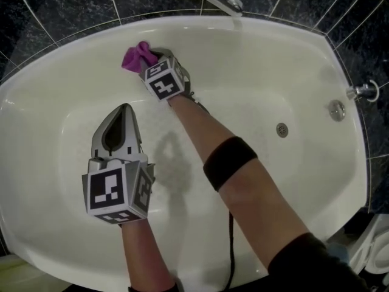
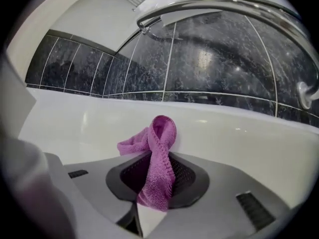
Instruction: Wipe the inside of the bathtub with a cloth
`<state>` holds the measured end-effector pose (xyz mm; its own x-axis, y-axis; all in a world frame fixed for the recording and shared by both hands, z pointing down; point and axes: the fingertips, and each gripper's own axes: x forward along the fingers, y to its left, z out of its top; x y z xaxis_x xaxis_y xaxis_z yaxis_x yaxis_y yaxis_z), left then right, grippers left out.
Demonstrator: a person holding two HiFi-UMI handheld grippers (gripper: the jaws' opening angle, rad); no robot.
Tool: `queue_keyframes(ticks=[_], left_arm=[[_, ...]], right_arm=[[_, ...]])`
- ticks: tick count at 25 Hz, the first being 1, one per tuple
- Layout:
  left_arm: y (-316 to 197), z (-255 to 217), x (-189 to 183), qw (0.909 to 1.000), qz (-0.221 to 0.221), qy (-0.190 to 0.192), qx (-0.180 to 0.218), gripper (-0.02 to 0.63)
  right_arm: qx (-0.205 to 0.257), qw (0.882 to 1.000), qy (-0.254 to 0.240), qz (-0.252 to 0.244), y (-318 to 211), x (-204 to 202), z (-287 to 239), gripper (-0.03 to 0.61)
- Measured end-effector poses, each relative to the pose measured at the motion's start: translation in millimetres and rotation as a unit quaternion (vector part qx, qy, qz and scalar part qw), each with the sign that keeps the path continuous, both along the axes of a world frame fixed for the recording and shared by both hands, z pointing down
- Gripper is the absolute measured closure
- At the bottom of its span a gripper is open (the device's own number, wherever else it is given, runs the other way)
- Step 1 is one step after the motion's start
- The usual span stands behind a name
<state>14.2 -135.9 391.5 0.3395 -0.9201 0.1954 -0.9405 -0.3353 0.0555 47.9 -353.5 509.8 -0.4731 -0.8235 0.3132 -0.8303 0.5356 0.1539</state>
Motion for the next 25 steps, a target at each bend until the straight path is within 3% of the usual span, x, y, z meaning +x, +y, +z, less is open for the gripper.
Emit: queue_keyframes(ticks=[5, 13, 18, 22, 25], left_arm=[[0.6, 3.5, 2.3, 0.9998, 0.010, -0.016, -0.010, 0.617], [2.6, 10.8, 7.7, 0.9992, 0.013, -0.036, -0.015, 0.616], [2.3, 11.8, 10.1, 0.9990, 0.010, -0.042, -0.012, 0.617], [2.6, 11.7, 12.1, 0.9991, 0.012, -0.039, -0.013, 0.617], [3.7, 8.0, 18.9, 0.9989, 0.022, -0.039, -0.011, 0.617]], right_arm=[[0.003, 0.999, 0.029, 0.038, 5.8, 77.9, 2.0, 0.465], [-0.003, 0.986, 0.050, 0.157, 28.9, 270.8, 10.7, 0.463], [-0.012, 0.965, 0.036, 0.259, 41.1, 371.1, 29.6, 0.469], [-0.034, 0.933, 0.007, 0.358, 58.0, 430.3, 42.2, 0.477], [-0.050, 0.914, 0.014, 0.402, 72.2, 462.9, 50.0, 0.483]])
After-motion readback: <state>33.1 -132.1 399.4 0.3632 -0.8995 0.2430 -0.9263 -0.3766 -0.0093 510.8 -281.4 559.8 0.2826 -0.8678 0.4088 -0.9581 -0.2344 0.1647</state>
